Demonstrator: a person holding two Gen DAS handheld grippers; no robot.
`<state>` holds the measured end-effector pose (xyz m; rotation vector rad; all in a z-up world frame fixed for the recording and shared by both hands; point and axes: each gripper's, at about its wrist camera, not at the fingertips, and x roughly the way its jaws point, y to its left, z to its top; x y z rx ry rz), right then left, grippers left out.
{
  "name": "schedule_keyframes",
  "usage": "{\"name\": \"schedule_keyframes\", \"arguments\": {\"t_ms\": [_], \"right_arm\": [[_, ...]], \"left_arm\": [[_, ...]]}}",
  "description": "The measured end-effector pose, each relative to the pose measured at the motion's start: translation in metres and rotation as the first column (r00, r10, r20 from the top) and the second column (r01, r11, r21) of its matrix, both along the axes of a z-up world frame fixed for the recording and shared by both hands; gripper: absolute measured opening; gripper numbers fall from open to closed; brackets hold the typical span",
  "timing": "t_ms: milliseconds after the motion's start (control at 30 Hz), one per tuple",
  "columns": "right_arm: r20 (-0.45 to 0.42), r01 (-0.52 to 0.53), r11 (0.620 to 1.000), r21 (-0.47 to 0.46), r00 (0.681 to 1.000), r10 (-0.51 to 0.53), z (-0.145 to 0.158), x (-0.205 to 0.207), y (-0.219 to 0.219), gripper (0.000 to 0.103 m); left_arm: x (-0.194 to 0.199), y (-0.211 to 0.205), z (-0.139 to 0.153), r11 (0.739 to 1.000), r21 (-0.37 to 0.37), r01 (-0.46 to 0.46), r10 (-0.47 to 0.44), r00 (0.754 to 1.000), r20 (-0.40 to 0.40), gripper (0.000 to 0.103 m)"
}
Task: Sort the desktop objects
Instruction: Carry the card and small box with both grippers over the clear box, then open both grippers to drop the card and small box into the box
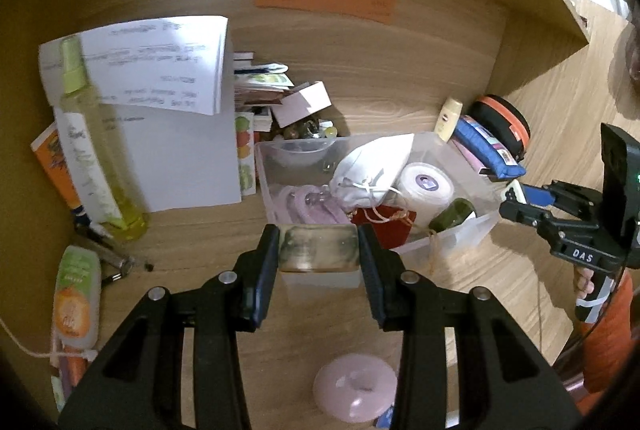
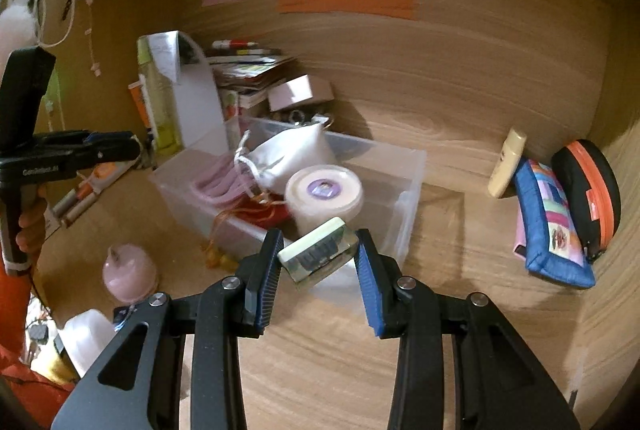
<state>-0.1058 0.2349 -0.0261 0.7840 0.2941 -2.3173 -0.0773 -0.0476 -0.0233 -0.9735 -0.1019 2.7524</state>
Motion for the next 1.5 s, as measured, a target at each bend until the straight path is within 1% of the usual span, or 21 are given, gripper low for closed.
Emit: {"name": "schedule_keyframes", "arguments": {"t_ms": [167,333,533,600,700,833,933,1033,1067,1100,1167,1267,1300,1333,1367,1467,1500], "right_arm": [[0.014,0.018,1.0,0.007,1.0,-0.018,-0.004,-0.021,-0.003,0.033],[0.044,0.029,0.999,0.02,0.999,-0.03,-0.014,-0.038,-0.009,0.033],[0.077,0.021,1.0,0.019,0.997,-0.023,-0.023,-0.047,-0.012,0.033],[0.073,0.022,0.999,0.028,0.997,-0.024,-0.024,-0.048,-0.013,0.033],[0.064,0.022,0.999,0.041,0.998,-0.024,-0.025,-0.049,-0.015,0.033],[0.055,0.026,0.998,0.053,0.998,-0.029,-0.028,-0.052,-0.018,0.033],[0.04,0.03,0.997,0.066,0.999,-0.033,-0.03,-0.053,-0.02,0.033],[0.026,0.033,0.996,0.083,0.999,-0.035,-0.03,-0.05,-0.023,0.034],[0.023,0.034,0.995,0.089,0.999,-0.036,-0.03,-0.049,-0.024,0.039],[0.019,0.036,0.995,0.094,0.999,-0.038,-0.029,-0.048,-0.025,0.046],[0.001,0.048,0.994,0.098,0.999,-0.049,-0.027,-0.044,-0.026,0.055],[-0.029,0.057,0.994,0.092,0.998,-0.055,-0.021,-0.036,-0.025,0.06],[-0.035,0.058,0.994,0.09,0.998,-0.055,-0.019,-0.033,-0.024,0.063],[-0.043,0.06,0.995,0.085,0.997,-0.056,-0.017,-0.03,-0.023,0.065],[-0.05,0.063,0.995,0.082,0.997,-0.059,-0.014,-0.027,-0.022,0.069],[-0.075,0.071,0.995,0.069,0.995,-0.066,-0.007,-0.016,-0.019,0.072],[-0.078,0.072,0.995,0.063,0.995,-0.067,-0.005,-0.012,-0.017,0.074]], "left_arm": [[-0.02,0.009,-0.007,1.0,0.006,0.017,-0.017,0.999,0.037,0.039],[-0.038,0.017,-0.017,0.999,0.014,0.039,-0.04,0.996,0.084,0.039],[-0.054,0.021,-0.032,0.999,0.014,0.045,-0.046,0.99,0.131,0.039],[-0.057,0.022,-0.035,0.999,0.011,0.044,-0.045,0.989,0.142,0.039],[-0.062,0.023,-0.039,0.998,0.025,0.055,-0.058,0.985,0.161,0.039],[-0.062,0.024,-0.039,0.998,0.026,0.058,-0.062,0.985,0.161,0.039],[-0.062,0.026,-0.039,0.998,0.014,0.053,-0.055,0.986,0.159,0.039],[-0.061,0.025,-0.039,0.998,0.021,0.051,-0.053,0.985,0.161,0.04],[-0.061,0.025,-0.038,0.998,0.024,0.05,-0.053,0.986,0.16,0.042],[-0.06,0.025,-0.037,0.999,0.023,0.048,-0.051,0.987,0.156,0.044],[-0.057,0.025,-0.033,0.999,0.016,0.044,-0.045,0.989,0.139,0.05],[-0.049,0.024,-0.024,0.999,0.014,0.038,-0.039,0.993,0.108,0.058],[-0.045,0.022,-0.02,0.999,0.014,0.035,-0.036,0.995,0.095,0.06],[-0.042,0.021,-0.017,0.999,0.013,0.031,-0.032,0.996,0.085,0.062],[-0.039,0.02,-0.014,1.0,0.009,0.025,-0.025,0.997,0.074,0.066],[-0.025,0.017,-0.005,1.0,-0.003,0.005,-0.004,0.999,0.039,0.073],[-0.02,0.017,-0.004,1.0,-0.007,-0.003,0.003,0.999,0.033,0.074]]}}
